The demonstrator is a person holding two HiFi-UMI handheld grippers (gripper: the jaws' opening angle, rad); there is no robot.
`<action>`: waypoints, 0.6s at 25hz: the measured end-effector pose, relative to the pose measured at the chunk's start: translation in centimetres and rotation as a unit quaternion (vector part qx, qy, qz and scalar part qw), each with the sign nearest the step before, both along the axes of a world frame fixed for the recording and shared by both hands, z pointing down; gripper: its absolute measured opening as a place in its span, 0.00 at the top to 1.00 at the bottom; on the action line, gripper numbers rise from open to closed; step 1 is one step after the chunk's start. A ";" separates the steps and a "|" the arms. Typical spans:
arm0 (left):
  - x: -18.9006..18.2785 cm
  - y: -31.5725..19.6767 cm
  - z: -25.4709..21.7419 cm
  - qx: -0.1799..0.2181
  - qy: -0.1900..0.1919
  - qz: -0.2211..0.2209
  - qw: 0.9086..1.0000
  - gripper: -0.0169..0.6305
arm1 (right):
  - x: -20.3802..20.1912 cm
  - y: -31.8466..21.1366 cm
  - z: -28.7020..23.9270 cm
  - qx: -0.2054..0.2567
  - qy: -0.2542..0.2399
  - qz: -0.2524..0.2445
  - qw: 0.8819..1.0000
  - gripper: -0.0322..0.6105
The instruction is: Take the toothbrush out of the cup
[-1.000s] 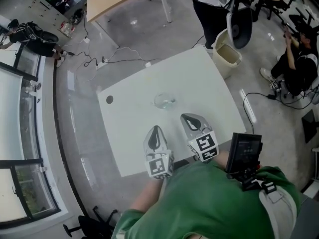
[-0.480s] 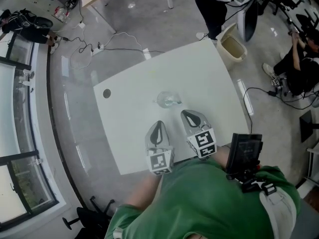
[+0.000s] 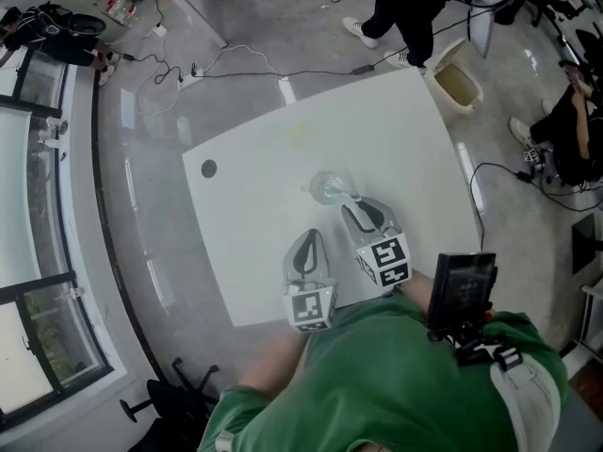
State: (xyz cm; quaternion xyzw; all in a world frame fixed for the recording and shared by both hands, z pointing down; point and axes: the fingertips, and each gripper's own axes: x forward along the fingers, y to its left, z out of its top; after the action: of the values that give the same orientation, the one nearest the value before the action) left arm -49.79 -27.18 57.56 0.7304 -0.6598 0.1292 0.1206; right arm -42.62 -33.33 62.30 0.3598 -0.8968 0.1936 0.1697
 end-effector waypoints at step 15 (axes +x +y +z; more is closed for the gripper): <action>-2.0 0.3 -0.3 -0.010 0.002 -0.002 1.000 0.96 | -1.7 -1.3 0.6 0.001 0.022 0.024 0.999 0.81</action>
State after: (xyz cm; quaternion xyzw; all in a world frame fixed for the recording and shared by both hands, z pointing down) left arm -51.80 -26.93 57.25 0.7282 -0.6596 0.1343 0.1292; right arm -44.36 -34.66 62.88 0.3858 -0.8840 0.1892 0.1840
